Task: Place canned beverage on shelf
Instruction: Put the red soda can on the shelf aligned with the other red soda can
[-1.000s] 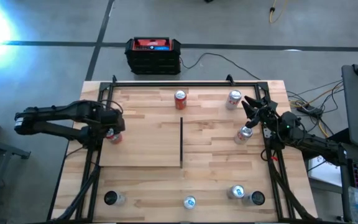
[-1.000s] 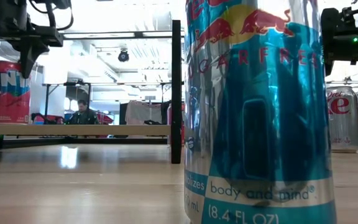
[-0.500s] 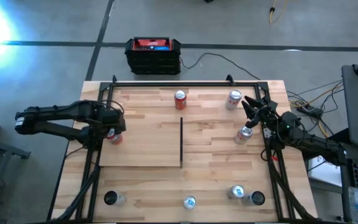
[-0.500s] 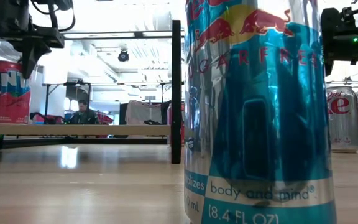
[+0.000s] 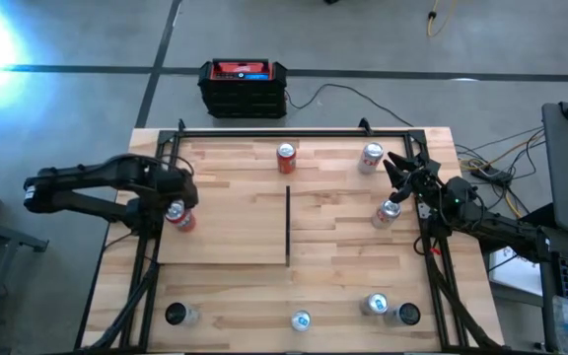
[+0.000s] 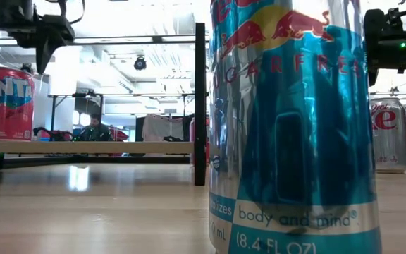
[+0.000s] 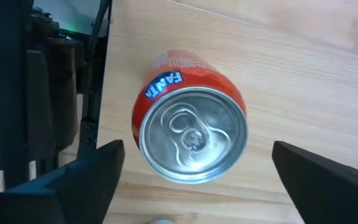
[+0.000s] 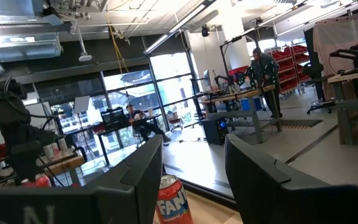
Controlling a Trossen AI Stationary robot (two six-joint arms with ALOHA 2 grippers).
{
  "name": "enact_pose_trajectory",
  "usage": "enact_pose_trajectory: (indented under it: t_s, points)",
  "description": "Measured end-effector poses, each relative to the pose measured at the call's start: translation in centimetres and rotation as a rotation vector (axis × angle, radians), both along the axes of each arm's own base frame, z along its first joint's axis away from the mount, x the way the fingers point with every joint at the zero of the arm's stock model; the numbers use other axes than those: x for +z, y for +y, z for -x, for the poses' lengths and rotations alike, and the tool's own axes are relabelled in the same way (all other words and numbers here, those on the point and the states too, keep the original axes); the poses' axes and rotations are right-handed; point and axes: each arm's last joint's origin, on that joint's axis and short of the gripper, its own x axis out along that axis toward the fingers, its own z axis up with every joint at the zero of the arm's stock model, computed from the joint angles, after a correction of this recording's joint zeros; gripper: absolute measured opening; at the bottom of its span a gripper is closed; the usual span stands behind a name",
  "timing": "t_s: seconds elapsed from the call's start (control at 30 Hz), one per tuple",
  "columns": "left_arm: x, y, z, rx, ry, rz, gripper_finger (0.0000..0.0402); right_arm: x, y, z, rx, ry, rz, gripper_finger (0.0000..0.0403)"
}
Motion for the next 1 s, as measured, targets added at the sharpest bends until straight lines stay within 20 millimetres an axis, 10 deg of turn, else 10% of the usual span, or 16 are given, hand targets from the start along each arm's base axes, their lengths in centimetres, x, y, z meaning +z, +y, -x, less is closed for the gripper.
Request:
enact_pose_trajectory:
  t_s: [0.43,1.0]
  points:
    - [4.9,0.6,-2.8,-0.002,-0.070,-0.116,0.0396,0.0,0.0,0.0,0.000,0.000,0.000,0.0157]
    - [5.9,6.0,-17.6,-0.448,0.101,-0.313,0.0339,0.0,0.0,0.0,0.000,0.000,0.000,0.0157]
